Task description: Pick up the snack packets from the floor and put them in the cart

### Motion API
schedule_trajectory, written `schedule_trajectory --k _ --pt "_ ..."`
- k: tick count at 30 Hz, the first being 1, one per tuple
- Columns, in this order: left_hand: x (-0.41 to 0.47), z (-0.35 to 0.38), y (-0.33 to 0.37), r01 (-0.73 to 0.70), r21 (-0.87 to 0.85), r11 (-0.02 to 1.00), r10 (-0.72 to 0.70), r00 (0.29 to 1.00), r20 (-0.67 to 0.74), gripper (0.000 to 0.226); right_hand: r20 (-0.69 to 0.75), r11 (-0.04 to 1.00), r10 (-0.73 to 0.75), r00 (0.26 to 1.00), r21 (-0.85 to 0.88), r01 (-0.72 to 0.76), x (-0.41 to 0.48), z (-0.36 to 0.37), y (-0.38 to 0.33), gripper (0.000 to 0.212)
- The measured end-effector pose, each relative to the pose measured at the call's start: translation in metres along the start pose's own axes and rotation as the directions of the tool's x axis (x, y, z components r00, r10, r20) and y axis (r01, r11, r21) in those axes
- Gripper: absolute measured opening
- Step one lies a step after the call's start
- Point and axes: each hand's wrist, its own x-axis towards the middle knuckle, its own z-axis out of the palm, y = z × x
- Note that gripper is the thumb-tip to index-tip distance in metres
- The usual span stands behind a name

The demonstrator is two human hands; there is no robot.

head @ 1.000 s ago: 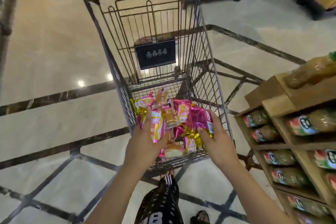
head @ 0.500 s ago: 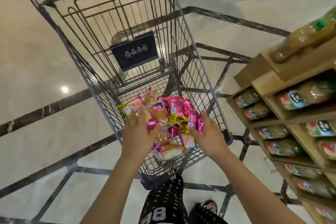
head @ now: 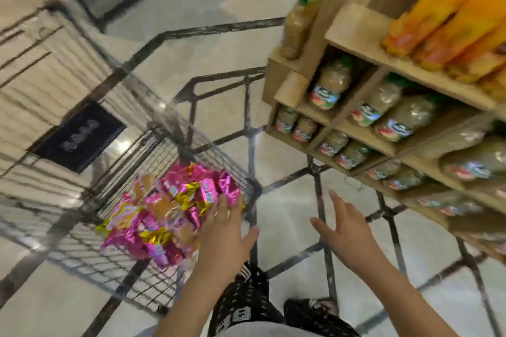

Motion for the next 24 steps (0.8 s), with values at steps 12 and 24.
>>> schedule_trajectory --k 12,24 --pt "-0.008 0.066 0.210 -0.395 0.269 0.879 0.354 0.916 0.189 0.072 -0.189 0.934 0.310 0.932 0.244 -0.261 -0.092 -0.055 0.220 0.069" --pt "-0.079 0.206 0.406 -0.649 0.416 0.637 0.524 0.760 0.384 0.071 -0.281 0.820 0.555 0.783 0.344 -0.458 -0.197 -0.088 0.411 0.069"
